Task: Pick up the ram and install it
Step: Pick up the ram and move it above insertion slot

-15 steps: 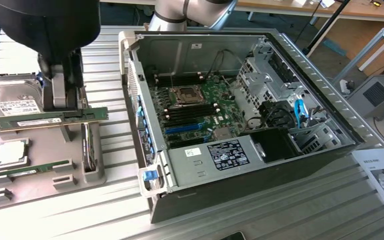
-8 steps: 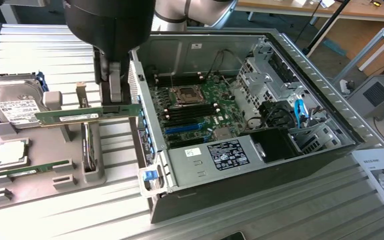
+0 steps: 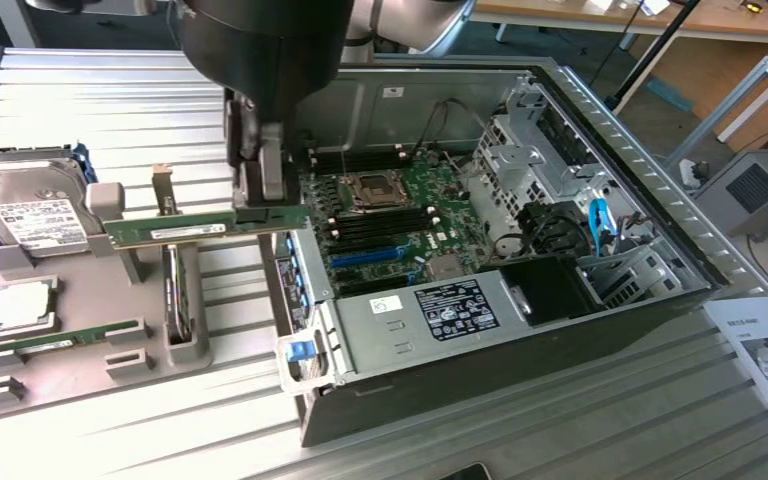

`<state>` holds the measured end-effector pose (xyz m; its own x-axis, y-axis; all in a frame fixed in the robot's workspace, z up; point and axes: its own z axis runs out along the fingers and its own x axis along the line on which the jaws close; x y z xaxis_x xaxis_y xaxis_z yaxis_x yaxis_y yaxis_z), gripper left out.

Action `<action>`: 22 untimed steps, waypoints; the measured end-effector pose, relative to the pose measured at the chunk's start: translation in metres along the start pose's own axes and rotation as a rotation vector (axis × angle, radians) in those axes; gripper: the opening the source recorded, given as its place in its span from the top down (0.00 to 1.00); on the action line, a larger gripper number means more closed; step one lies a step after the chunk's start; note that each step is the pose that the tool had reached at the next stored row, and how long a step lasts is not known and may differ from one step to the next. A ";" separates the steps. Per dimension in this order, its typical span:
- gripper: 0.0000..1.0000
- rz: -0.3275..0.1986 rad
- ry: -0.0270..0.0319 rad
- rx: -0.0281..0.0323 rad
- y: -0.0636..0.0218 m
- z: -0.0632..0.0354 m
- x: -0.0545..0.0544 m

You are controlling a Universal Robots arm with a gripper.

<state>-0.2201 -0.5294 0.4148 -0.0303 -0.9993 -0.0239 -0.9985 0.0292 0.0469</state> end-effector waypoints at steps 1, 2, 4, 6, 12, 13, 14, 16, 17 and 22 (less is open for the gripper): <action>0.88 0.000 0.0000 0.0000 -0.0021 -0.0001 0.000; 0.88 0.000 0.0001 -0.0001 -0.0044 -0.0003 0.000; 0.88 0.000 -0.0001 -0.0001 -0.0088 -0.0004 0.000; 0.88 0.000 0.0000 -0.0001 -0.0132 -0.0006 0.000; 0.88 0.000 0.0000 -0.0002 -0.0281 -0.0013 -0.001; 0.88 0.000 0.0000 -0.0002 -0.0303 -0.0014 -0.001; 0.88 0.000 0.0000 -0.0002 -0.0325 -0.0015 -0.001; 0.88 0.000 0.0000 -0.0003 -0.0369 -0.0017 -0.001; 0.88 0.000 0.0000 -0.0003 -0.0390 -0.0018 -0.001; 0.88 0.000 0.0000 -0.0005 -0.0529 -0.0024 -0.002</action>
<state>-0.1671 -0.5294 0.4148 -0.0303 -0.9993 -0.0239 -0.9985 0.0292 0.0474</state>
